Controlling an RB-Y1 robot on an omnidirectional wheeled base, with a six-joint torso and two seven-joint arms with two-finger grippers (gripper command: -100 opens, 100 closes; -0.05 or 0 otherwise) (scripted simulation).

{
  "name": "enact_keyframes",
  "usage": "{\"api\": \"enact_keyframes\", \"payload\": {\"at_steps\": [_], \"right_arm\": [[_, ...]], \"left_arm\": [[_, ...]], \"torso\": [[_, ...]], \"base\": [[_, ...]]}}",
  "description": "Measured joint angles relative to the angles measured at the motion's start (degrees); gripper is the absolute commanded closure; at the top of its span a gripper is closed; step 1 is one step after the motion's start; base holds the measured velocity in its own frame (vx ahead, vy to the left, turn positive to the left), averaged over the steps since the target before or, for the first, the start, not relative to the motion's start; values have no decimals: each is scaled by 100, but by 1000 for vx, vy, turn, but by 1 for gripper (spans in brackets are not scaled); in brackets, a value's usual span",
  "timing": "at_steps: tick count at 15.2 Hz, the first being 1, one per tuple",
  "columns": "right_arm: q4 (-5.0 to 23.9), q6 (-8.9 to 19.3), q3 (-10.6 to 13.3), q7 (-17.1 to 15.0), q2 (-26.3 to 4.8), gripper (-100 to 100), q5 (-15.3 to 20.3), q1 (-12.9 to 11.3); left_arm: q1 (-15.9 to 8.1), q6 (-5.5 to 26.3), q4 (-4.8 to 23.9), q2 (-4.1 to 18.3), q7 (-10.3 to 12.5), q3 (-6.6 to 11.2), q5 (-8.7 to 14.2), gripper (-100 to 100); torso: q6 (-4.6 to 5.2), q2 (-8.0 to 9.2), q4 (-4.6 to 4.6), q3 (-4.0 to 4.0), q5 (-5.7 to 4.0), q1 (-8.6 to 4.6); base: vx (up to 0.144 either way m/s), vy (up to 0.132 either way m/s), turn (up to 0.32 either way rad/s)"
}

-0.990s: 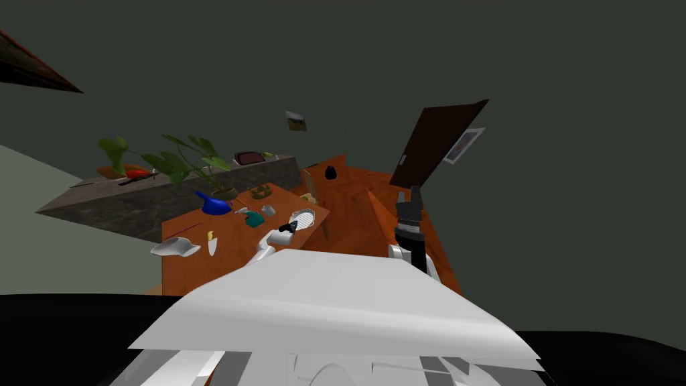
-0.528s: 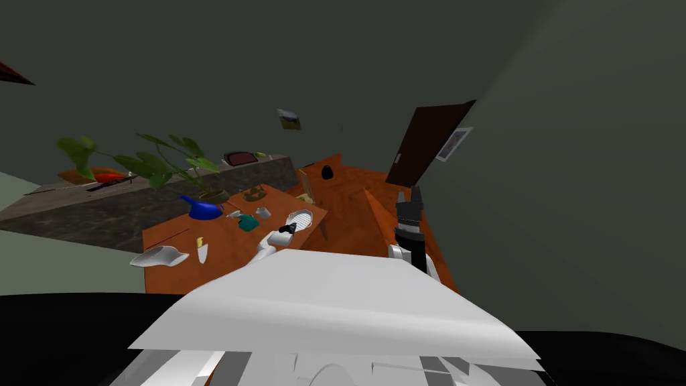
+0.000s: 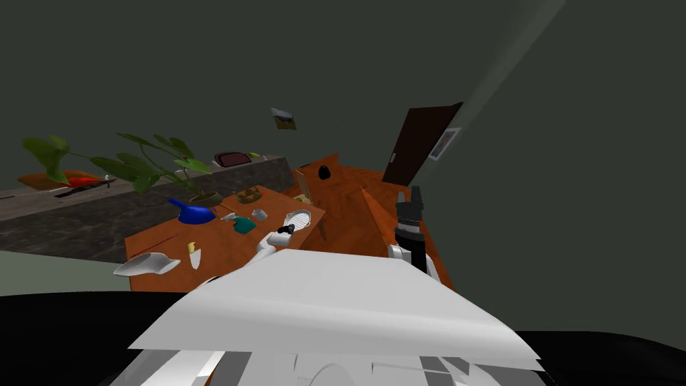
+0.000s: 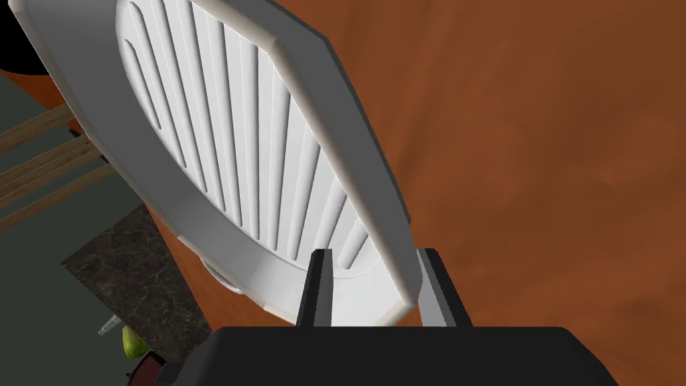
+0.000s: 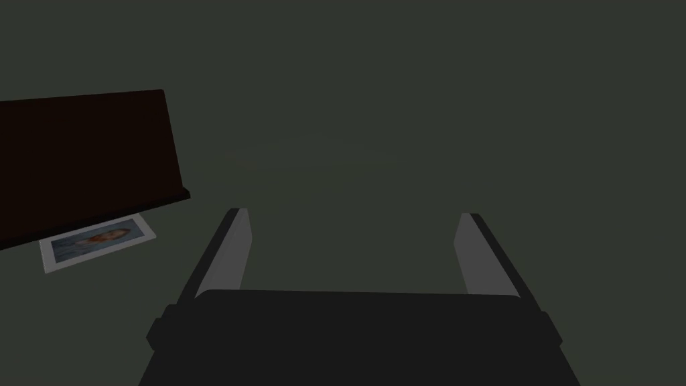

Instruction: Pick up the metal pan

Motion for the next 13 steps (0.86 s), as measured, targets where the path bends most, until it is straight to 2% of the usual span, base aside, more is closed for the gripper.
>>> {"api": "enact_keyframes", "payload": {"at_steps": [3,5,10,13], "right_arm": [[0,0,0,0,0,0,0,0],[0,0,0,0,0,0,0,1],[0,0,0,0,0,0,0,1],[0,0,0,0,0,0,0,1]], "left_arm": [[-10,-3,-6,-1,1,0,2,100],[25,58,-138,3,-14,-47,10,100],[254,333,-714,14,-52,-188,38,100],[346,453,-956,14,-73,-263,50,100]], "torso": [[-6,0,-5,-2,-2,-6],[-13,-2,-4,-2,-6,-10],[-12,-3,1,0,-10,-18],[-9,1,5,3,-12,-20]], "base": [[5,-1,42],[28,-13,148],[34,-13,118],[21,-9,55]]}}
